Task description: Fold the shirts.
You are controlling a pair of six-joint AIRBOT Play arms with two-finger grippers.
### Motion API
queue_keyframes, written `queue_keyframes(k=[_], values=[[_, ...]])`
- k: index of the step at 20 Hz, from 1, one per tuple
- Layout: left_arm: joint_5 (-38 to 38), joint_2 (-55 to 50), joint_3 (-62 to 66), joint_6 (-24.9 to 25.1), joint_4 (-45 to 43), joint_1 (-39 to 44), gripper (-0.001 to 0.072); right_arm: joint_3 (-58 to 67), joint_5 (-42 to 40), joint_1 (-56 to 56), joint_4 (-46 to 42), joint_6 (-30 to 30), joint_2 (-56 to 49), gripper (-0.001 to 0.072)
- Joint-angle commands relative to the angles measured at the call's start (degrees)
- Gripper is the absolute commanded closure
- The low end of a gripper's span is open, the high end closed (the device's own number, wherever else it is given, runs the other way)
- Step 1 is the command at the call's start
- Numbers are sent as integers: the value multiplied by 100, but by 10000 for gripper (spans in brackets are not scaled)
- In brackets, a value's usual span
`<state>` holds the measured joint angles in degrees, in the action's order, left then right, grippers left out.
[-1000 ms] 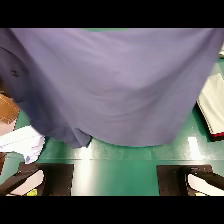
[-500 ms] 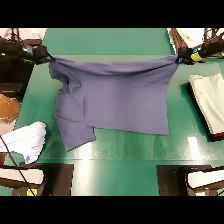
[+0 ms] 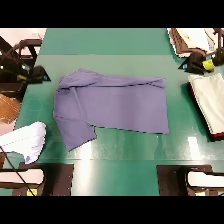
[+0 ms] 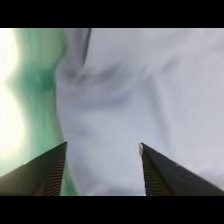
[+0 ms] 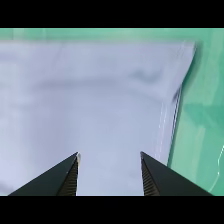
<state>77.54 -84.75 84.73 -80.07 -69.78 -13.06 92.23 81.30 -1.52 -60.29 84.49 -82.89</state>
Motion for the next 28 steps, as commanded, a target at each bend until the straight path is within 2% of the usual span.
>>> queue_keyframes(k=[1,4,6,11,14,15,16,21,22,23,24,28], values=[[-4,726,-1622,66,-326,-31,166,-1443,-192,46,76,-142,1043,281],[-431,1200,-2929,74,-267,-31,165,-2461,-557,179,76,-142,1781,281],[-699,1241,-3331,74,-125,-31,166,-2844,-671,251,76,-142,2103,281],[-1419,1237,-3803,92,452,-26,166,-3307,-715,245,79,-140,2616,281],[-1580,1226,-3801,101,680,-26,170,-3421,-772,219,66,-140,2791,281],[-1596,1233,-3783,103,680,-26,392,-3499,-758,146,66,-140,2846,281],[-1567,1237,-3742,105,680,-26,678,-3622,-728,42,63,-140,2900,281],[-1397,1700,-3477,151,680,-26,686,-4743,-358,-977,-297,-140,3147,278],[-1405,1853,-3471,170,678,-26,685,-5027,-280,-1191,-437,-140,3136,250],[-1397,1996,-3473,225,682,-26,685,-5296,-221,-1379,-411,-142,3086,188],[-1375,2100,-3473,251,684,-26,685,-5541,-192,-1528,-337,-142,2983,171],[-1329,2166,-3473,247,704,-26,685,-6273,-732,-1469,319,-146,2330,211]])
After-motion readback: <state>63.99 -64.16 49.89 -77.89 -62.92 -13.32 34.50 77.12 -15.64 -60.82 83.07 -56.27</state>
